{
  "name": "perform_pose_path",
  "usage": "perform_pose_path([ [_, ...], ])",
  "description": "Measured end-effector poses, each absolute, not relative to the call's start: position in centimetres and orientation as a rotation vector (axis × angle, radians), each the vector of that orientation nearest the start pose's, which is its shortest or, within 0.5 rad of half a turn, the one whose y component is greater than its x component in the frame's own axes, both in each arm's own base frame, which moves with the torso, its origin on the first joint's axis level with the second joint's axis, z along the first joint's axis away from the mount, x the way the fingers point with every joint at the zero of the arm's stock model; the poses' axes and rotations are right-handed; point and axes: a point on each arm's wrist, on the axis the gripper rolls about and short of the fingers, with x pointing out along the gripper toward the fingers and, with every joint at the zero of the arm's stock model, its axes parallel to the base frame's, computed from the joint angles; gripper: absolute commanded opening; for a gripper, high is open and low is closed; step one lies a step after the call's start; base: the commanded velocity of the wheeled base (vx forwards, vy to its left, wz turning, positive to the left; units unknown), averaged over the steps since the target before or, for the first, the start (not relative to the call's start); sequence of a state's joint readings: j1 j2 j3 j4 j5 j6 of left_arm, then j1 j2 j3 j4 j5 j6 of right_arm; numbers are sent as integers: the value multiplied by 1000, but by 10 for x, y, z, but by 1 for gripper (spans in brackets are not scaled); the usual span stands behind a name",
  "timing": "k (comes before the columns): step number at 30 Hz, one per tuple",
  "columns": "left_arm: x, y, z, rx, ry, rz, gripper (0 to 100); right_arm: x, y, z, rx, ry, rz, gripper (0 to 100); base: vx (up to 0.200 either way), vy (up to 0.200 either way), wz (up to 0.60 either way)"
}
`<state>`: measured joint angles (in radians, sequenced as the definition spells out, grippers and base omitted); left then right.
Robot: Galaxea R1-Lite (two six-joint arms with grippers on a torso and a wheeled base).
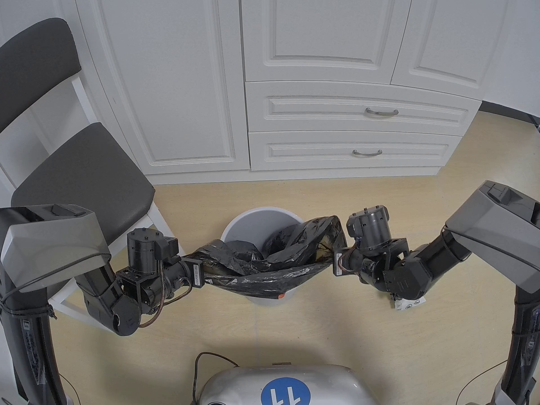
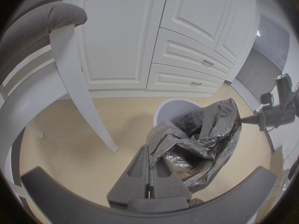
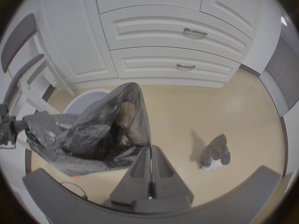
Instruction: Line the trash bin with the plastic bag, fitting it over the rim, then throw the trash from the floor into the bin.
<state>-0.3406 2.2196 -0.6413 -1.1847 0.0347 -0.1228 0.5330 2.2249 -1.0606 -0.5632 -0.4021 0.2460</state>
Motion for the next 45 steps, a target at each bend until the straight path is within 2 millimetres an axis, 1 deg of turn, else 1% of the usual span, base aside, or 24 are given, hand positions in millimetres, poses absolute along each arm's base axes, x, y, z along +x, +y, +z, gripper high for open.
perform_pose_path([
  [4, 330, -115, 25, -45, 406, -273, 0, 328, 198, 43, -62, 600, 74, 0, 0, 0, 0],
  [7, 330, -114, 24, -42, 412, -272, 0, 312, 202, 34, -79, 635, 85, 0, 0, 0, 0],
  [11, 330, -115, 21, -38, 419, -273, 0, 308, 208, 20, -76, 638, 86, 0, 0, 0, 0],
  [12, 330, -116, 20, -37, 422, -273, 0, 308, 210, 16, -75, 630, 90, 100, 0, 0, 0],
  [16, 330, -120, 11, -31, 439, -279, 0, 306, 213, 1, -108, 640, 97, 100, 0, 0, 0],
  [18, 331, -121, 9, -29, 445, -280, 0, 303, 213, 0, -116, 645, 101, 100, 0, 0, 0],
  [20, 331, -121, 8, -29, 447, -281, 0, 299, 212, 3, -122, 644, 107, 100, 0, 0, 0],
  [22, 331, -121, 7, -29, 449, -282, 0, 295, 212, 13, -131, 629, 122, 100, 0, 0, 0],
  [25, 331, -121, 8, -30, 448, -283, 0, 286, 214, 41, -164, 583, 168, 100, 0, 0, 0],
  [29, 330, -120, 11, -31, 444, -283, 0, 274, 218, 84, -214, 507, 232, 100, 0, 0, 0],
  [33, 328, -119, 14, -33, 437, -284, 0, 275, 228, 126, -224, 428, 280, 100, 0, 0, 0],
  [36, 327, -118, 17, -34, 432, -285, 0, 282, 238, 150, -276, 375, 349, 100, 0, 0, 0],
  [38, 327, -118, 19, -36, 428, -286, 0, 287, 246, 159, -339, 346, 401, 100, 0, 0, 0],
  [40, 326, -117, 20, -37, 424, -289, 0, 292, 255, 161, -381, 329, 442, 100, 0, 0, 0],
  [42, 326, -117, 22, -40, 416, -293, 0, 297, 265, 158, -407, 324, 475, 100, 0, 0, 0],
  [45, 325, -117, 25, -46, 395, -296, 0, 297, 285, 145, -433, 329, 533, 100, 0, 0, 0],
])
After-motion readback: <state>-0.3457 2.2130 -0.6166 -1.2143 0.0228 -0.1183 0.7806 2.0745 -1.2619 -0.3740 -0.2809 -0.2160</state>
